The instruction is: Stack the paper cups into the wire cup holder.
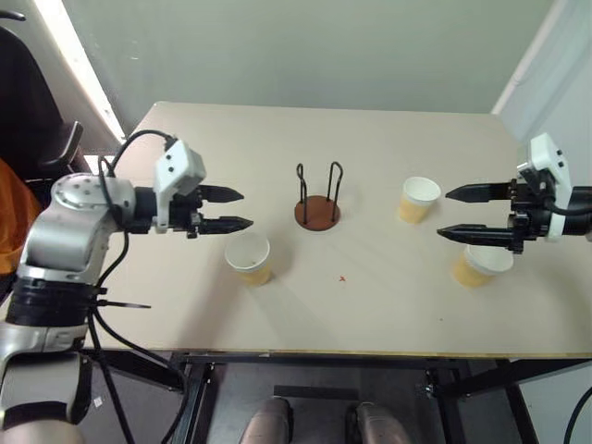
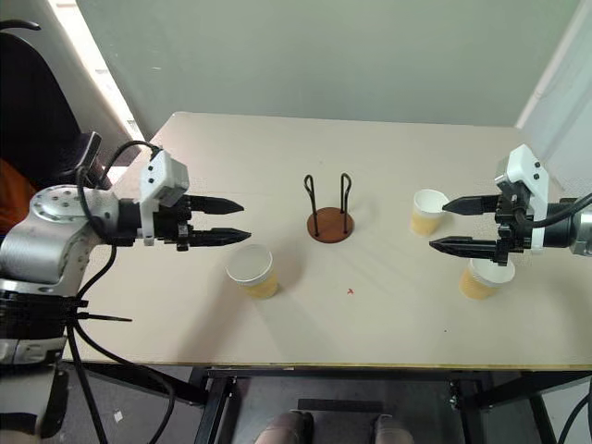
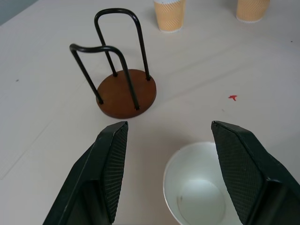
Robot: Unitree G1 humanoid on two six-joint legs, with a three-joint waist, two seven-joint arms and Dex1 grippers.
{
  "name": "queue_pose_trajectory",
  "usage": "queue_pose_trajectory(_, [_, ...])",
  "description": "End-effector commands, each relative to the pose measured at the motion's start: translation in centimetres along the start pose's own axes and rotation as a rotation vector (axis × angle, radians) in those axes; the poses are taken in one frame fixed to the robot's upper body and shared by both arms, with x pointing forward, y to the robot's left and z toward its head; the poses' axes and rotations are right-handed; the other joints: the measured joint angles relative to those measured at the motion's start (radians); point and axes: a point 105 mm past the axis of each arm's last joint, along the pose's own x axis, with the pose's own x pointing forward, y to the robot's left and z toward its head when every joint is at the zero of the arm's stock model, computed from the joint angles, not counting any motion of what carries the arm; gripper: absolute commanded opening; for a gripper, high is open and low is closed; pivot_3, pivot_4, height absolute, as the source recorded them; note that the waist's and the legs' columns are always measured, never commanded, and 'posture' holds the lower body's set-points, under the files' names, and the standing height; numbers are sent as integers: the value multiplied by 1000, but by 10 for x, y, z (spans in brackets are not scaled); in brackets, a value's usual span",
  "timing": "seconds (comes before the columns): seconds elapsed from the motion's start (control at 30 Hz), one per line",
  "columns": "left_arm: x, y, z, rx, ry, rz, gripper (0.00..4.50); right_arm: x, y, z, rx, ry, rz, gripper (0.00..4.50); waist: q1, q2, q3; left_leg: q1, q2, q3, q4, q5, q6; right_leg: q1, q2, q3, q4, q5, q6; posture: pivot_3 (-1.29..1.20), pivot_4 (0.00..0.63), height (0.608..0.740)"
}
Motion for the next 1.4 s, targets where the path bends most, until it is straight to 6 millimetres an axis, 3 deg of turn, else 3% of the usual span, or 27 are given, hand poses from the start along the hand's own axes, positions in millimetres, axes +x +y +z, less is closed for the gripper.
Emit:
queue_pose_trajectory(0.03, [0, 8, 12, 51, -19, 28, 3022, -11, 2, 13, -42, -31, -34, 4156, 0, 0, 0, 0, 0, 0, 0, 0, 0, 0, 0, 0, 0, 1, 1, 0, 150, 740])
queue_pose_trajectory(0.13, [12, 8, 14, 62, -31, 18, 3022, -12, 5, 13, -40, -32, -42, 4156, 0, 0, 0, 0, 0, 0, 0, 0, 0, 0, 0, 0, 0, 1, 2, 0, 150, 740])
queue_pose_trajectory(0.37, [74, 22, 7, 87, -7, 116, 3022, -6, 17, 14, -37, -49, -28, 4156, 11, 0, 0, -1, -1, 1, 5, 2, 3, 3, -1, 0, -1, 2, 4, 0, 150, 740])
queue_pose_trajectory(0.63, [116, 32, -1, 46, 47, 179, 3022, 10, 39, 19, -31, -77, 24, 4156, 8, 0, 0, -1, -3, 3, 8, 2, 3, 4, -1, 2, -2, 6, 12, 0, 150, 740])
queue_pose_trajectory(0.77, [130, 35, 6, 11, 32, 195, 3022, 12, 42, 21, -22, -86, 22, 4156, 10, 0, 0, -3, -4, 3, 13, 3, 3, 4, -2, 4, -3, 5, 17, 0, 150, 740])
queue_pose_trajectory(0.9, [146, 35, 13, -10, 9, 198, 2120, 12, 44, 20, -12, -83, 17, 4156, 14, 0, 0, -6, -6, 4, 16, 2, 3, 5, -3, 6, -4, 4, 21, 0, 150, 740])
queue_pose_trajectory(1.1, [156, 36, 21, -72, -68, 214, 35, 10, 45, 19, -5, -79, 2, 4156, 22, -1, 0, -7, -8, 5, 17, 2, 4, 4, -3, 8, -4, 2, 26, 0, 150, 740])
queue_pose_trajectory(1.33, [156, 29, 30, -103, -130, 143, 35, 6, 44, 18, -1, -74, -15, 4156, 24, -1, 1, -7, -10, 6, 17, 2, 4, 4, -2, 8, -4, 1, 29, 0, 150, 740])
queue_pose_trajectory(1.4, [151, 16, 48, -80, -177, 48, 35, 3, 45, 17, -2, -62, -12, 4156, 25, -1, 1, -8, -10, 6, 17, 2, 4, 4, -2, 9, -4, 1, 29, 0, 150, 740])
